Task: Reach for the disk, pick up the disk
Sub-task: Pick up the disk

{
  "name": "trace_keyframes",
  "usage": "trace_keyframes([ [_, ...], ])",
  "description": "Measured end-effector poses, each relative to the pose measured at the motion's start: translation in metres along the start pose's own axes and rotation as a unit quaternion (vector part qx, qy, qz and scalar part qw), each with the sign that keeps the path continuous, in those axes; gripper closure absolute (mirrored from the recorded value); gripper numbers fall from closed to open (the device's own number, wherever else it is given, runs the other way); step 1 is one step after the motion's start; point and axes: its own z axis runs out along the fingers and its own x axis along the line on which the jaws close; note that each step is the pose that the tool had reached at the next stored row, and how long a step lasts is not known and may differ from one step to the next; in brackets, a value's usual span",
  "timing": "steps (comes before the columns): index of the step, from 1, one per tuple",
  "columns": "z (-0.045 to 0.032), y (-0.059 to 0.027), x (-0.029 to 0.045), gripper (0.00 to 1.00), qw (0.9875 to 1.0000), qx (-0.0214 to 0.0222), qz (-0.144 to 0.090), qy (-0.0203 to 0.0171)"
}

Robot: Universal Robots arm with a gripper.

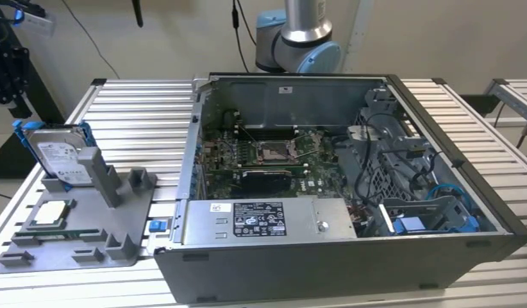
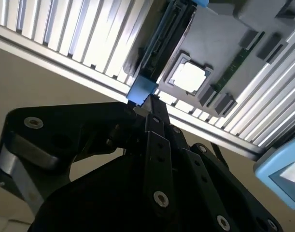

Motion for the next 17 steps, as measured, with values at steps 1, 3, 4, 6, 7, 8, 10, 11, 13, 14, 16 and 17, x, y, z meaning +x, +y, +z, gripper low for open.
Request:
trace_keyframes([
  [1,0.0000,0.0000,0.0000,1.00,1.0000,0.0001,-0.009,0.0004],
  [3,0.0000,0.0000,0.0000,1.00,0.9996,0.0002,-0.027,0.0010],
  [4,0.0000,0.0000,0.0000,1.00,0.9993,0.0003,-0.036,0.0014],
  [6,0.0000,0.0000,0.0000,1.00,0.9985,0.0005,-0.054,0.0021],
  [7,0.0000,0.0000,0.0000,1.00,0.9980,0.0009,-0.063,0.0024],
  [8,0.0001,0.0000,0.0000,1.00,0.9974,0.0017,-0.072,0.0027],
  [10,0.0002,0.0000,0.0000,1.00,0.9965,0.0040,-0.084,0.0029],
  [11,0.0005,0.0000,-0.0001,1.00,0.9965,0.0041,-0.084,0.0026],
  [13,0.0018,0.0000,-0.0001,1.00,0.9974,0.0043,-0.072,0.0021],
  [14,0.0027,-0.0001,-0.0001,1.00,0.9980,0.0042,-0.063,0.0019],
  [16,0.0047,-0.0002,0.0000,1.00,0.9990,0.0042,-0.046,0.0013],
  [17,0.0053,-0.0002,0.0000,1.00,0.9993,0.0041,-0.037,0.0010],
])
